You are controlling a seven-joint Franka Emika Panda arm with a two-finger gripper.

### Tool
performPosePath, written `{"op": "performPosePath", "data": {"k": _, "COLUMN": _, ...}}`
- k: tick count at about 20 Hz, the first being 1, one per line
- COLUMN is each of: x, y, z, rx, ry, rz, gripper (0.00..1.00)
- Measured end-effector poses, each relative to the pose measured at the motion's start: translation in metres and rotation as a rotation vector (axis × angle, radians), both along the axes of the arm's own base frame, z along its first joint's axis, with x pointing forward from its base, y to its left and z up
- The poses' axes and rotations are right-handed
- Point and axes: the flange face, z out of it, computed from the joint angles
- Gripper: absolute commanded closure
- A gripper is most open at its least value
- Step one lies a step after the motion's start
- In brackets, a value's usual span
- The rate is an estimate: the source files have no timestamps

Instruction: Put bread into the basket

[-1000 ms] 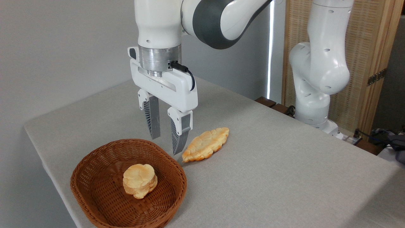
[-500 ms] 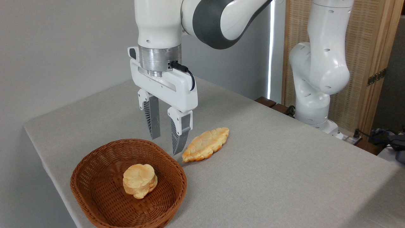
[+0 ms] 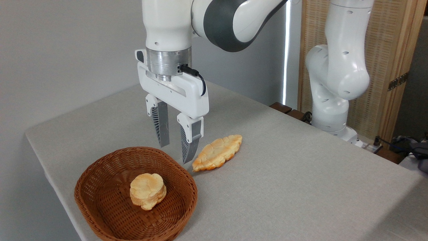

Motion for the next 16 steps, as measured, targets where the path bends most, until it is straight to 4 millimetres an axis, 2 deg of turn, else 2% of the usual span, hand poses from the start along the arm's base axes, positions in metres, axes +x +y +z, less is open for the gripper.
{"op": "performPosePath", "data": {"k": 16, "x": -0.0027, "y": 0.0, "z": -0.0029, "rx": 0.003, "ry": 0.029, "rz": -0.001, "gripper": 0.0}}
